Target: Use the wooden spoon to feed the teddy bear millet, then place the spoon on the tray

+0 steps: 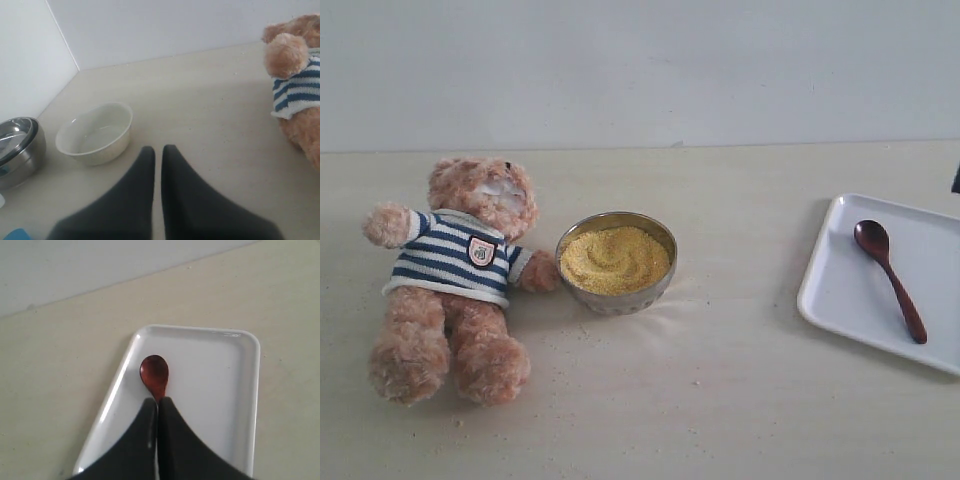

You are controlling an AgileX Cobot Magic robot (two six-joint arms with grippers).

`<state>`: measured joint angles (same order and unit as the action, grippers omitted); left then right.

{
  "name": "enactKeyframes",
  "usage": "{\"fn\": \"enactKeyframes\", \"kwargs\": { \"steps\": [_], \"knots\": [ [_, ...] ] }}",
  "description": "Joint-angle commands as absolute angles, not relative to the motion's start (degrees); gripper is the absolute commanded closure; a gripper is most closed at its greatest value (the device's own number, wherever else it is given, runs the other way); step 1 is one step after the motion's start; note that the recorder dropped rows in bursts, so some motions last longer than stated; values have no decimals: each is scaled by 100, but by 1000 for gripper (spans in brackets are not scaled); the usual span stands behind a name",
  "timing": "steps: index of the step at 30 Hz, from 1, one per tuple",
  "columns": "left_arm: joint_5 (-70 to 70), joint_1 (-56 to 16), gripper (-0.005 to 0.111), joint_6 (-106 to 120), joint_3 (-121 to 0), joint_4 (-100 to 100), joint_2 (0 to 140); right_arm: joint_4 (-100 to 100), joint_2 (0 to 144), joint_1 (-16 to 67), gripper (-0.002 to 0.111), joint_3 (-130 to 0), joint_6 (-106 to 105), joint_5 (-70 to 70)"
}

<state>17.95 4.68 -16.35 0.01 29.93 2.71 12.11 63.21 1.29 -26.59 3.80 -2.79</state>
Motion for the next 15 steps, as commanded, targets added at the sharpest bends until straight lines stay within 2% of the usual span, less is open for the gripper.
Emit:
{"fn": "enactKeyframes", "kwargs": {
  "steps": [1, 10, 15],
  "knots": [
    [1740, 445, 102, -1626, 0, 3004, 275, 1259, 5198, 109, 107, -1905, 395, -666],
    [1740, 445, 102, -1626, 0, 3004, 275, 1259, 2517, 109, 107, -1604, 0, -430],
    [1740, 445, 102, -1626, 0, 3004, 275, 1259, 1498, 109, 107, -1452, -248, 0]
  ]
}}
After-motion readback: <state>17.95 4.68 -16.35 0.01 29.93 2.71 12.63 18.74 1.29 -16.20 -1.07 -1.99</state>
